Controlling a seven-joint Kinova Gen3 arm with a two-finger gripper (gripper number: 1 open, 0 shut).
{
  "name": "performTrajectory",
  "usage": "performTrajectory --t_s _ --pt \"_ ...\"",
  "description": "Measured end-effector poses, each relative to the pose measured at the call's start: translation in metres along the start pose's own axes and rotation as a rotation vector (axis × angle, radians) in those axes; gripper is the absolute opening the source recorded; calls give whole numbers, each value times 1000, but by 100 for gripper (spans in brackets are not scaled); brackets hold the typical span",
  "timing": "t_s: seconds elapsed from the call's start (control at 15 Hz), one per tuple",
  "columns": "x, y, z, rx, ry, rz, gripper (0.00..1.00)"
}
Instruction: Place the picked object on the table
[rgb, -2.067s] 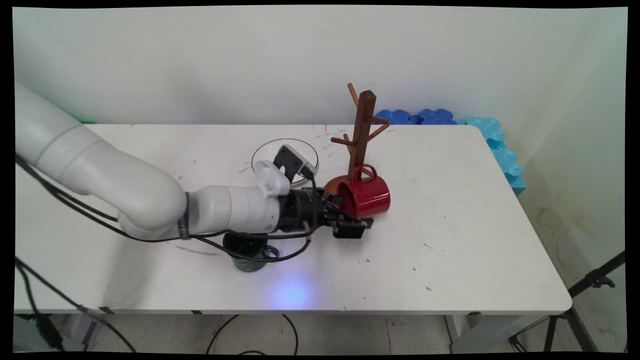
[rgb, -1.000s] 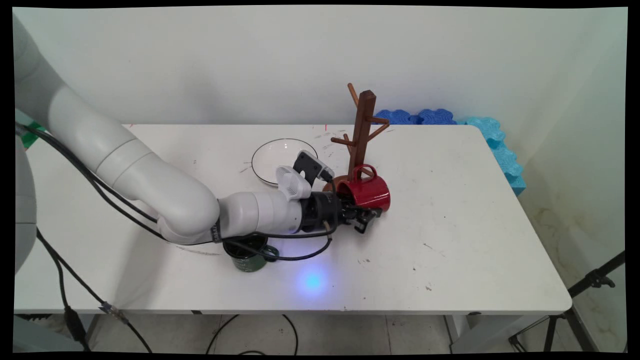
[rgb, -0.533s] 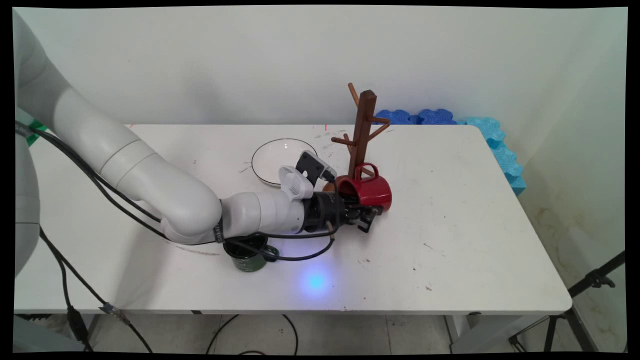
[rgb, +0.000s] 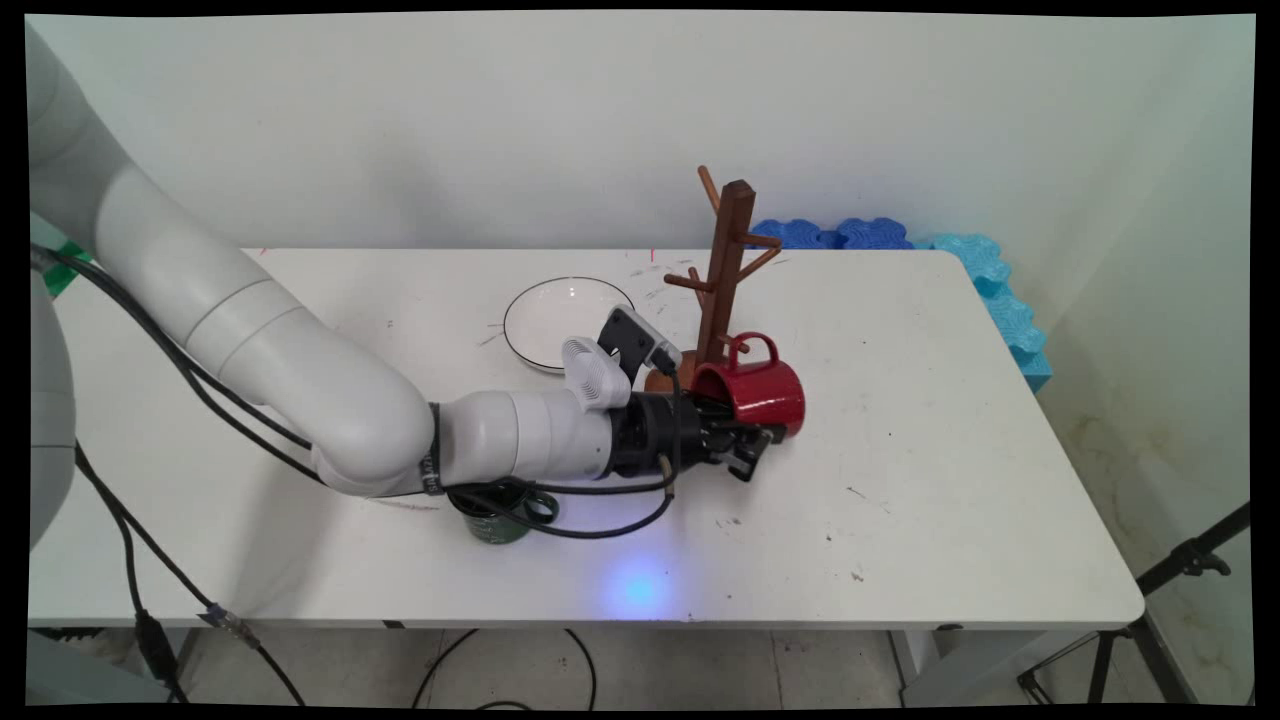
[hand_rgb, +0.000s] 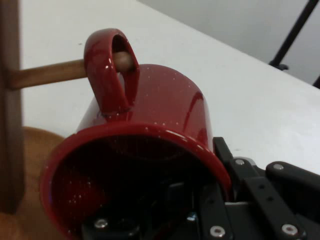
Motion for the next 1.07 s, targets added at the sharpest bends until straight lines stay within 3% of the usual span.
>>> performTrajectory --t_s 0.53,1.07 --pt "8 30 -23 -75 8 15 0" --pt "27 38 -66 -87 -78 51 0"
